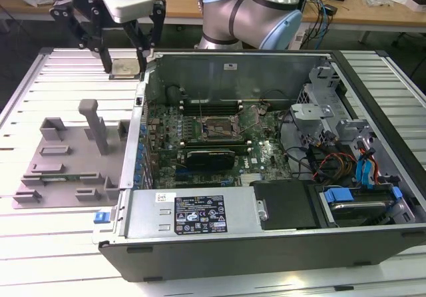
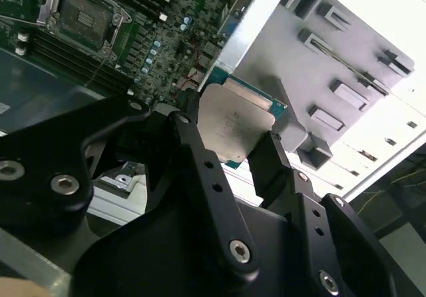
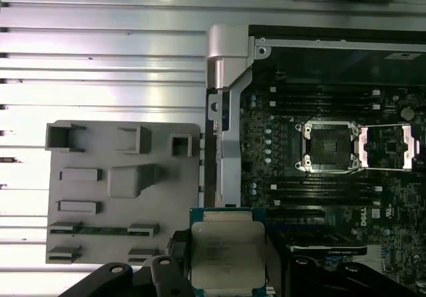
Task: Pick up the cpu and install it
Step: 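Pick up the cpu and move it towards the insertion slot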
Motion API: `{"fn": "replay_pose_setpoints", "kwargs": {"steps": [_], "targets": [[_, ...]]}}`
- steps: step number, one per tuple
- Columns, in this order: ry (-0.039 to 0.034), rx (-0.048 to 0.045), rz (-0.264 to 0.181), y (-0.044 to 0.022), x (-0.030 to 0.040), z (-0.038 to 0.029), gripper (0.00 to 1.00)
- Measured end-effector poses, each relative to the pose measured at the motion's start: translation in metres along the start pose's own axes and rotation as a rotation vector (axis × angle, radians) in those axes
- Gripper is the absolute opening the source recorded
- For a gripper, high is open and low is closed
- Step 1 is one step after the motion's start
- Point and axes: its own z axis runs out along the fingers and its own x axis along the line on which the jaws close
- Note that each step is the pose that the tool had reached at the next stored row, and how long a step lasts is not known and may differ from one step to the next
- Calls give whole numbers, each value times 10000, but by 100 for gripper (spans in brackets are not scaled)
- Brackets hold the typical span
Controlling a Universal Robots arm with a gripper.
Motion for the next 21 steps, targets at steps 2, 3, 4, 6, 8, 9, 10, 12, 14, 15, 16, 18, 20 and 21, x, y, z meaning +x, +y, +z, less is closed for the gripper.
{"fn": "replay_pose_setpoints", "kwargs": {"steps": [2, 3, 4, 6, 8, 9, 10, 12, 14, 15, 16, 18, 20, 21], "targets": [[0, 0, 2, -1, -113, 2, 54], [0, 0, 2, -2, -143, 2, 54], [0, 0, 1, -2, -160, 3, 54], [0, 0, 1, -3, -207, 4, 54], [0, 0, 2, -4, -260, 5, 54], [0, 0, 2, -4, -295, 5, 54], [1, 0, 1, -5, -337, 6, 54], [0, 1, 1, -6, -386, 7, 54], [0, 0, 1, -7, -501, 9, 54], [0, 0, 0, -8, -545, 10, 54], [0, 0, 2, -8, -572, 10, 54], [0, 1, 2, -9, -650, 12, 54], [1, 1, 0, -10, -705, 12, 54], [0, 0, 2, -11, -726, 13, 54]]}}
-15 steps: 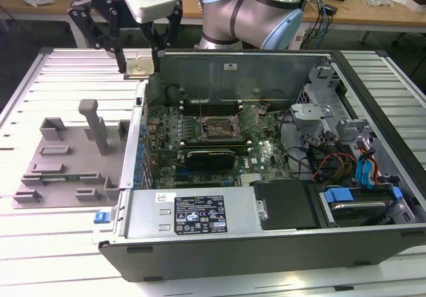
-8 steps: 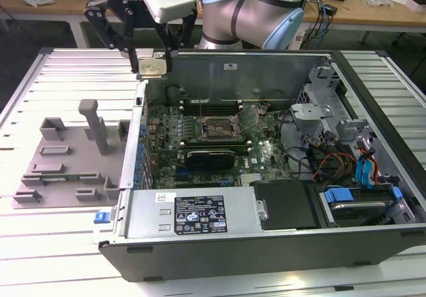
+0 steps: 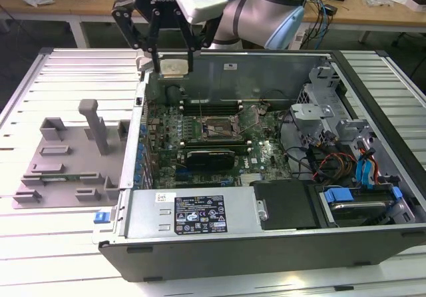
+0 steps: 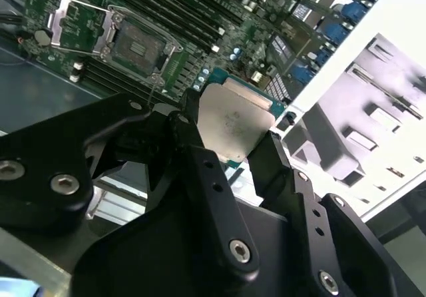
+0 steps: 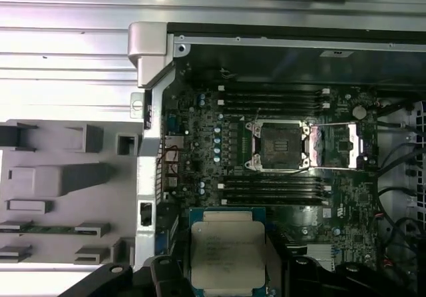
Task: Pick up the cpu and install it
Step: 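Pick up the cpu and move it towards the insertion slot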
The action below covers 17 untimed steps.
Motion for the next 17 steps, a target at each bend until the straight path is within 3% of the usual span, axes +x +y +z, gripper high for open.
{"fn": "replay_pose_setpoints", "kwargs": {"steps": [6, 8, 9, 15, 17], "targets": [[0, 0, -1, -2, -137, 2, 54], [1, 0, 1, -3, -192, 3, 54], [0, 0, -2, -4, -255, 4, 54], [1, 0, -1, -6, -401, 7, 54], [0, 0, 2, -6, -411, 7, 54]]}}
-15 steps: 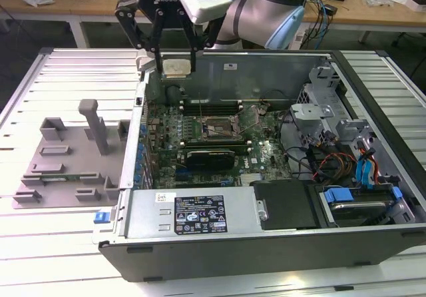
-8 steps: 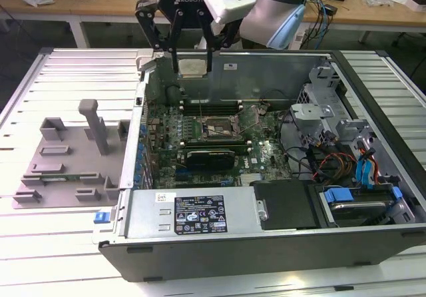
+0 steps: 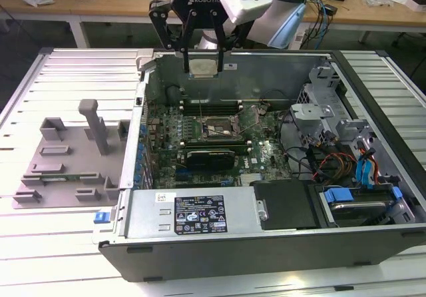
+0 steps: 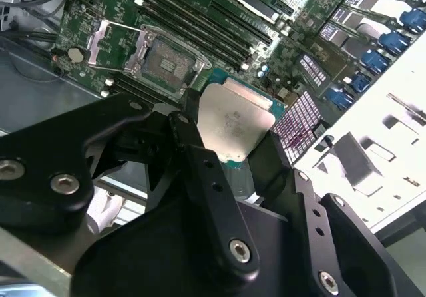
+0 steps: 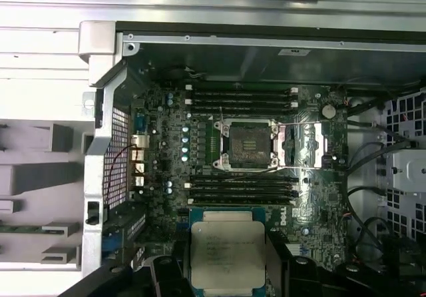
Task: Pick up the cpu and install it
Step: 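Pick up the cpu and move it towards the insertion slot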
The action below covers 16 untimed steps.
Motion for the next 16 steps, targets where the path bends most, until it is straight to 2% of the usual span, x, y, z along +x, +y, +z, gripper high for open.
{"fn": "replay_pose_setpoints", "kwargs": {"steps": [1, 5, 8, 12, 16], "targets": [[-2, -4, -3, 0, -6, 9, 54], [1, 1, -2, -5, -41, 144, 54], [2, -1, -3, 8, -59, 186, 54], [6, 1, -4, 98, -86, 230, 54], [10, 1, -1, 125, -128, 271, 54]]}}
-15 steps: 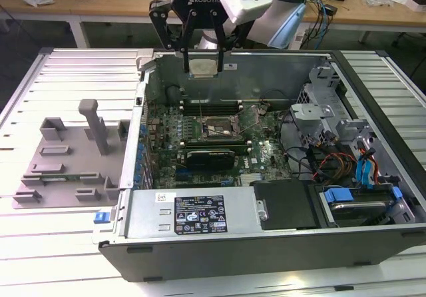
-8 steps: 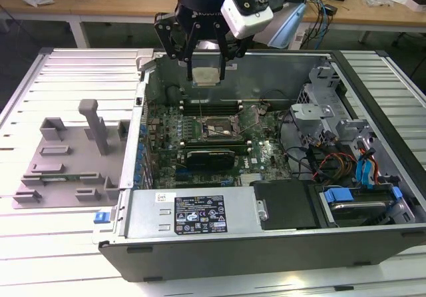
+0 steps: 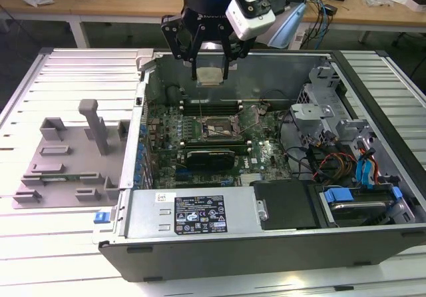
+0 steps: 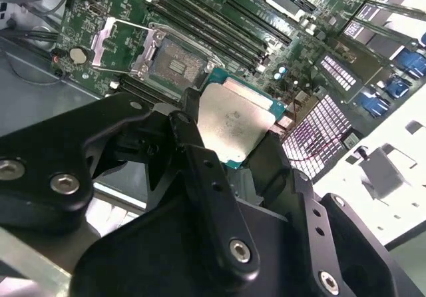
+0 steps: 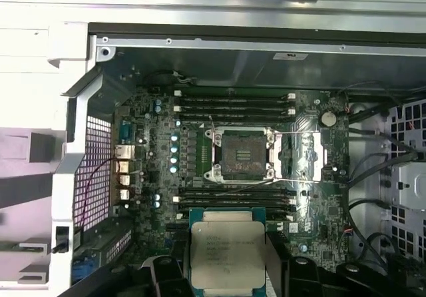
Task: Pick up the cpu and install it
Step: 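Pick up the cpu and move it towards the insertion slot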
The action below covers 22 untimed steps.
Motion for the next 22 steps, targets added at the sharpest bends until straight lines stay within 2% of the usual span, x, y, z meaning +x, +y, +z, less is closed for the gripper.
{"fn": "replay_pose_setpoints", "kwargs": {"steps": [8, 11, 22], "targets": [[0, -1, -1, 19, -33, 81, 54], [1, 0, 0, 33, -33, 158, 54], [1, -1, 0, 32, -33, 217, 54]]}}
